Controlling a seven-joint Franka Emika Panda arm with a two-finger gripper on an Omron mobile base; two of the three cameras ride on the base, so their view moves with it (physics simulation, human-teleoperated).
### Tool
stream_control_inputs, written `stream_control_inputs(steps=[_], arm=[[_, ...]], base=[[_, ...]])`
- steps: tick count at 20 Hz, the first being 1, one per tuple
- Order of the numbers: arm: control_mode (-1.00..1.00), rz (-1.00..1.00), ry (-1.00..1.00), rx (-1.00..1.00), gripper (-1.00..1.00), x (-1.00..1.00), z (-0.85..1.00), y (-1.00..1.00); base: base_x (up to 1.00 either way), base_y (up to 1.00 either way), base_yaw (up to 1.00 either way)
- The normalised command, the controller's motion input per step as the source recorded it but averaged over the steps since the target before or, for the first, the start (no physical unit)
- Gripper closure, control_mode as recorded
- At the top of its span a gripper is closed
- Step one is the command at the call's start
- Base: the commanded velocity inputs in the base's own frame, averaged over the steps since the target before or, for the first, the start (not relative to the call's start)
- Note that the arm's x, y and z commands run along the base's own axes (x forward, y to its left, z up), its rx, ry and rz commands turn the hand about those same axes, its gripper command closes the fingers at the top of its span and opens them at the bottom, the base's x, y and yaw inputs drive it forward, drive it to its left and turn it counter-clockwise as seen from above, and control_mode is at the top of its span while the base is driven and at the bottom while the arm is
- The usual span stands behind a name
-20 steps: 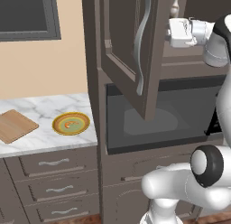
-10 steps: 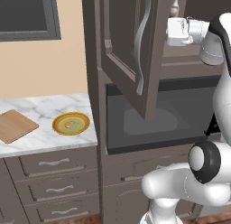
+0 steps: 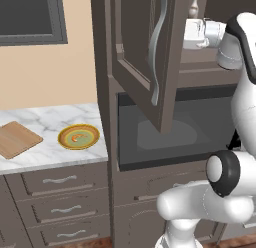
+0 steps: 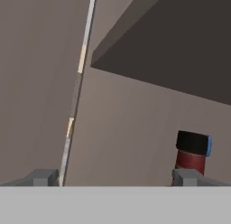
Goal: Pick the shrimp from the plate and place it on the cutting board. Then pick the condiment bottle from the cabinet and place it next to the cutting board.
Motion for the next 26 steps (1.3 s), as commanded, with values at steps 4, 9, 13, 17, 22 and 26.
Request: stream_control_inputs(steps=[4, 9, 13, 17, 22, 26], arm=[[-1.0, -0.01, 0.0, 0.0, -1.0, 0.23, 0.0, 0.0], [-1.0, 0.0, 0.0, 0.0, -1.0, 0.21, 0.0, 0.01], [-1.0, 0.0, 0.0, 0.0, -1.0, 0.21, 0.0, 0.03], [-1.0, 0.0, 0.0, 0.0, -1.0, 0.2, 0.0, 0.05], [-1.0, 0.0, 0.0, 0.0, -1.0, 0.2, 0.0, 0.03], [-1.0, -0.01, 0.0, 0.0, -1.0, 0.2, 0.0, 0.01]], base=[[0.0, 0.0, 0.0], [0.0, 0.0, 0.0], [0.0, 0.0, 0.0], [0.0, 0.0, 0.0], [0.0, 0.0, 0.0], [0.0, 0.0, 0.0]])
